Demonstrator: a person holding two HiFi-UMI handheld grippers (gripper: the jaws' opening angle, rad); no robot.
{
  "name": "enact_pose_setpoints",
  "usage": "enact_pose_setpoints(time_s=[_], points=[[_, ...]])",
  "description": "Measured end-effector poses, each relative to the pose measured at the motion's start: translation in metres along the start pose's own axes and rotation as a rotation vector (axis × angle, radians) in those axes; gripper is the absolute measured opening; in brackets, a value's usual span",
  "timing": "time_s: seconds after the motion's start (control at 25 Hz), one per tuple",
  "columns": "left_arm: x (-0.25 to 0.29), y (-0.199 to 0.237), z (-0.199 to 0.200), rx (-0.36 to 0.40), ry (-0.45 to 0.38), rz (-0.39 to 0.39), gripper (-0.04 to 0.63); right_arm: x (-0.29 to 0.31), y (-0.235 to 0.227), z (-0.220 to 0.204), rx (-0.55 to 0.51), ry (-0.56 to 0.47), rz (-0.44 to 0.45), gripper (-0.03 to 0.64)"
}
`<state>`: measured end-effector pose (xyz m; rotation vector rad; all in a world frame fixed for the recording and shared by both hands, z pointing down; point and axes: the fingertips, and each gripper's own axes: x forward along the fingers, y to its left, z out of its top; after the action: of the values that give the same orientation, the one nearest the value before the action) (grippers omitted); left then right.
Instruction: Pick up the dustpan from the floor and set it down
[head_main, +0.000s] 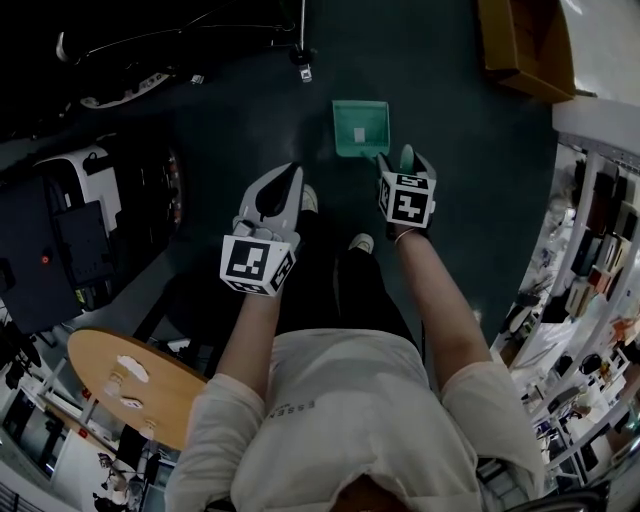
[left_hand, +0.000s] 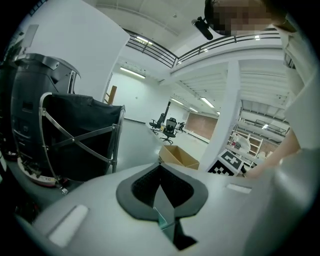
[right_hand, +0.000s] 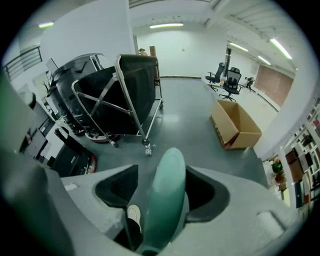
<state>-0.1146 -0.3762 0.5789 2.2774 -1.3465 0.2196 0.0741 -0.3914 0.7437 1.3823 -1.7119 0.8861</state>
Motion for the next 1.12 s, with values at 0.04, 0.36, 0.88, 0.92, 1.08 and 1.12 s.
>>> enact_pose_setpoints(time_s=[0.04, 0.36, 0.88, 0.92, 1.08, 1.12], points=[[-0.002, -0.002, 0.002, 0.003, -0.002, 0.0, 0.017, -0.009, 0.002, 0.004, 0.011, -0.019, 0.015, 0.273], [-0.025, -0.042, 0.048, 0.053, -0.064, 0.004, 0.017, -0.142, 0.002, 0.067, 0.002, -0.353, 0.049, 0.191], [-0.127, -0.179, 0.114, 0.196, -0.238, -0.039, 0.017, -0.362, 0.004, 0.045, -0.197, -0.809, 0.151, -0.008], [-0.135, -0.187, 0.112, 0.208, -0.245, -0.038, 0.017, -0.369, 0.003, 0.039, -0.205, -0.815, 0.156, -0.008], [-0.164, -0.207, 0.091, 0.215, -0.249, -0.004, 0.017, -0.389, -0.001, 0.01, -0.22, -0.814, 0.175, -0.008], [-0.171, -0.209, 0.084, 0.208, -0.246, 0.007, 0.017, -0.392, -0.002, 0.002, -0.22, -0.808, 0.179, -0.008]])
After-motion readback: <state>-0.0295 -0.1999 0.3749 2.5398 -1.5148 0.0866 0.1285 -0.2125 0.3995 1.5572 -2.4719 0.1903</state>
